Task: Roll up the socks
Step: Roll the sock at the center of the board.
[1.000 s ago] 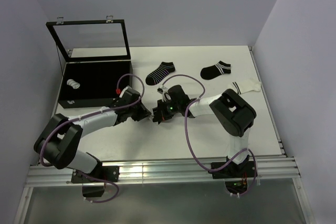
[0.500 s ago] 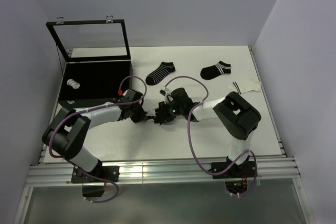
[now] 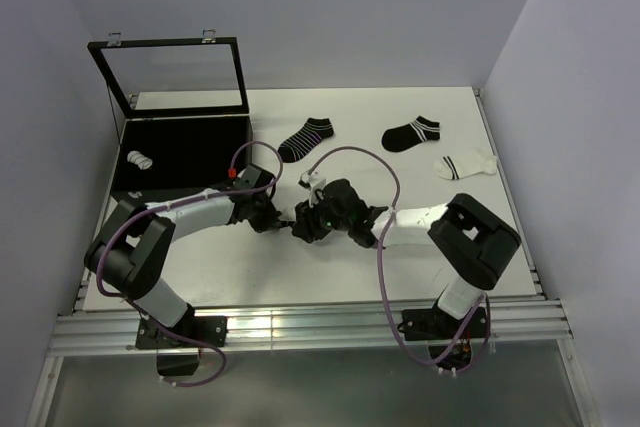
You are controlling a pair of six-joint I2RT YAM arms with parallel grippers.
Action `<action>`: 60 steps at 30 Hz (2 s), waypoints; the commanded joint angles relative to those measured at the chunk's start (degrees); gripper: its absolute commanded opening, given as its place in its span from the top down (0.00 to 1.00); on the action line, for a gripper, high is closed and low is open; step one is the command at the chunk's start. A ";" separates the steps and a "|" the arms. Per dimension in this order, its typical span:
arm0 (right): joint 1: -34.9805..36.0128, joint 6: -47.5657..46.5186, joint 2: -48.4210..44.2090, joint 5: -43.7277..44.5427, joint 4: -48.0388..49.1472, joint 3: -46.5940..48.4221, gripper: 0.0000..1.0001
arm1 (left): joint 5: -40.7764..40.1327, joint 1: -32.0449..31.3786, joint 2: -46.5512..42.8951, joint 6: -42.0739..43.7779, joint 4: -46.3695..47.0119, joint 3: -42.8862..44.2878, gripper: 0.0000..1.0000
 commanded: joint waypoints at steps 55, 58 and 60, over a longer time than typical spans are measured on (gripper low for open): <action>0.66 3.44 5.26 -1.88 10.38 -4.74 1.00 | 0.12 1.55 -12.59 -6.76 8.11 -5.77 0.63; -3.28 7.66 6.23 -9.19 15.30 -6.32 1.00 | 0.73 1.55 -14.44 -6.85 11.71 -8.67 0.52; -4.96 9.60 7.28 -12.26 17.94 -6.67 1.00 | 1.44 1.46 -14.79 -6.50 14.70 -10.08 0.45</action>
